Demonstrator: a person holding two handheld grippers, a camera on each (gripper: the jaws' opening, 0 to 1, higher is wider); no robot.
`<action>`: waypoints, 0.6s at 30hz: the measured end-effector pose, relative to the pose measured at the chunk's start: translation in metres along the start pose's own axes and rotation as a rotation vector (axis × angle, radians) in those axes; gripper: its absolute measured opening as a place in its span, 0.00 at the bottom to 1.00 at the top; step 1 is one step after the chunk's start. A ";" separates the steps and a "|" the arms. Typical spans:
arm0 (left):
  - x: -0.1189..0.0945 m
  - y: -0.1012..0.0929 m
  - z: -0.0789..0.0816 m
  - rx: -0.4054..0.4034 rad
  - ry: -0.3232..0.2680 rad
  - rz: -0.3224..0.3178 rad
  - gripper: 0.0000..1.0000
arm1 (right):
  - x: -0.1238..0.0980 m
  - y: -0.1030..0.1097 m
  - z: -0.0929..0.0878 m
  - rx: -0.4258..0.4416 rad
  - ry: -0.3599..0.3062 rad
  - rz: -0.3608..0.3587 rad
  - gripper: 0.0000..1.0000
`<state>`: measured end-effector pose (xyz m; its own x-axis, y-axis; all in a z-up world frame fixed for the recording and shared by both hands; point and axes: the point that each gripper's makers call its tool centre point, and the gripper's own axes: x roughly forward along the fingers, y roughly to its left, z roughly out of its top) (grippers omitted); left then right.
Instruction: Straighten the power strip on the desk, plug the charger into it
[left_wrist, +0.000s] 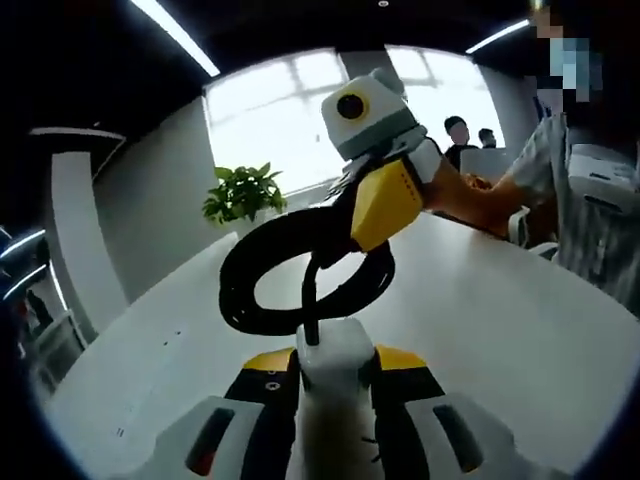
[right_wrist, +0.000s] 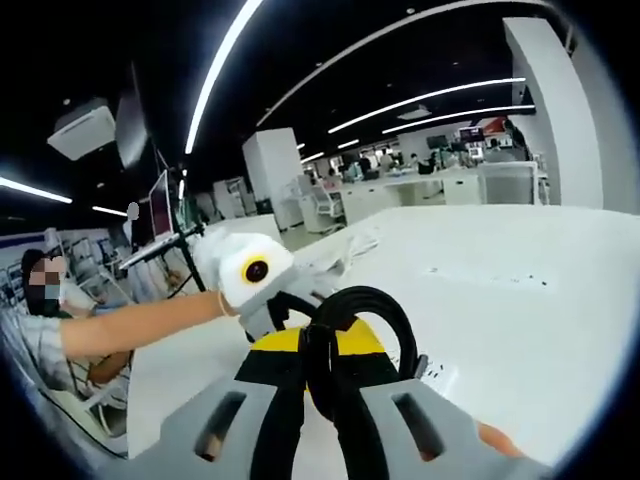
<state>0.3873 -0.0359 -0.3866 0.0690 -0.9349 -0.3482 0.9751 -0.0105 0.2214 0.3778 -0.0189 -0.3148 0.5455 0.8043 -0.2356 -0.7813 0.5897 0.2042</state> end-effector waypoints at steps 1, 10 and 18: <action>-0.001 0.001 -0.001 -0.011 -0.001 0.012 0.28 | -0.001 0.000 0.000 0.001 -0.003 -0.001 0.07; -0.017 0.011 0.004 -0.082 -0.082 0.114 0.65 | -0.002 0.002 -0.002 0.018 -0.012 -0.005 0.07; -0.023 0.013 0.008 -0.117 -0.148 0.202 0.89 | -0.004 0.004 -0.004 0.030 -0.030 -0.001 0.08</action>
<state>0.3968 -0.0178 -0.3682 0.2413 -0.9556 -0.1693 0.9630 0.2142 0.1636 0.3716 -0.0200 -0.3168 0.5558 0.8051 -0.2074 -0.7715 0.5924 0.2321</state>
